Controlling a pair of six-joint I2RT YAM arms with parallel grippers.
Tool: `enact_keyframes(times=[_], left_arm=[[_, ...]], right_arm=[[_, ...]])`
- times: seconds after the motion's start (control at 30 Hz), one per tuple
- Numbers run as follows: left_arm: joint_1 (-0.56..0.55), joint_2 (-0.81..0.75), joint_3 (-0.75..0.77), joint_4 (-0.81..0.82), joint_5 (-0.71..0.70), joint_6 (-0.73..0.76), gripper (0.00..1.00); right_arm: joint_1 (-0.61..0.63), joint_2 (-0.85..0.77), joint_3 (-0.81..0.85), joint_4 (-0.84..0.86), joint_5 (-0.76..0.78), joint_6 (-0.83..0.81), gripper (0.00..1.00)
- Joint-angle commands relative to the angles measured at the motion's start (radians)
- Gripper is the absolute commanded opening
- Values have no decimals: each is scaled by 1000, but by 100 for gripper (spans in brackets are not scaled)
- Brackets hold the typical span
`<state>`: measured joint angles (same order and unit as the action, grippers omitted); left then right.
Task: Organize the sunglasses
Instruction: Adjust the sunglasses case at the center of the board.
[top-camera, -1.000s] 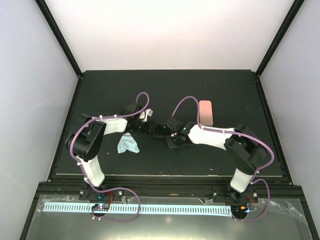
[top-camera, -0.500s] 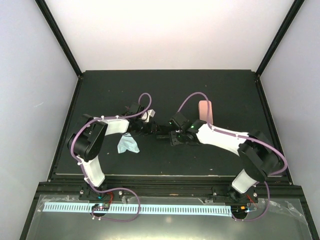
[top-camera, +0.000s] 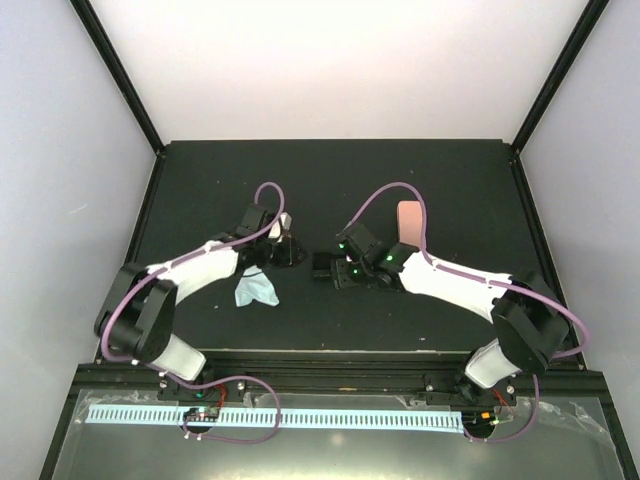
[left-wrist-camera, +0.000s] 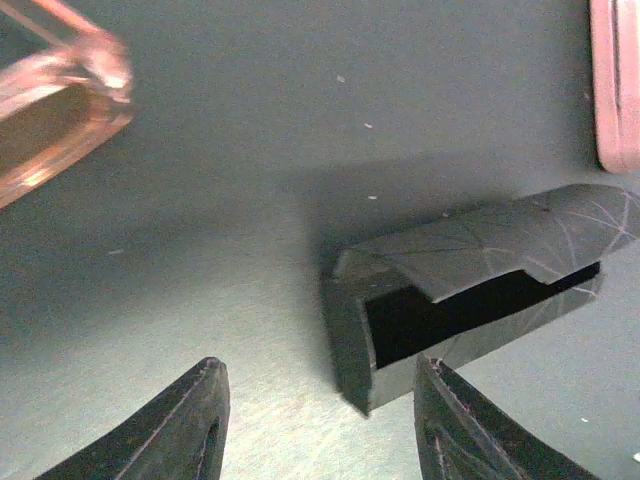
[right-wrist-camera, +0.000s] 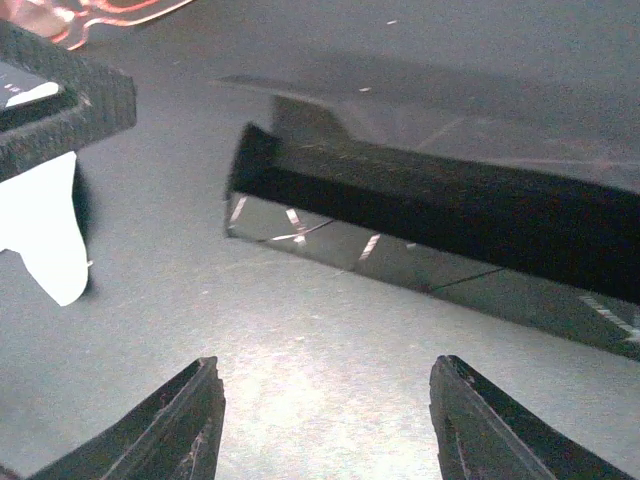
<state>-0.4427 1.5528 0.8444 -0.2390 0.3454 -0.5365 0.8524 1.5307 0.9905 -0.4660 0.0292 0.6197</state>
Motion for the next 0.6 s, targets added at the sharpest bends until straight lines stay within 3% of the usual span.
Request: enact_keyframes(times=[0.0,0.13,0.37,0.57], left_arm=[[14,-137,-60,-134,-208,-28,51],[54,-250,-126,-247,-342,-55,52],[97,-378,-244,-313,-346,-76,53],[108,-403,-255,-298,-317,-74,55]], right_arm=[[52,33,16,55,0,20,58],[83,93,31,62,2,28,57],[89,175,43,43,17,62,55],[75,260,98,11,108,57,56]])
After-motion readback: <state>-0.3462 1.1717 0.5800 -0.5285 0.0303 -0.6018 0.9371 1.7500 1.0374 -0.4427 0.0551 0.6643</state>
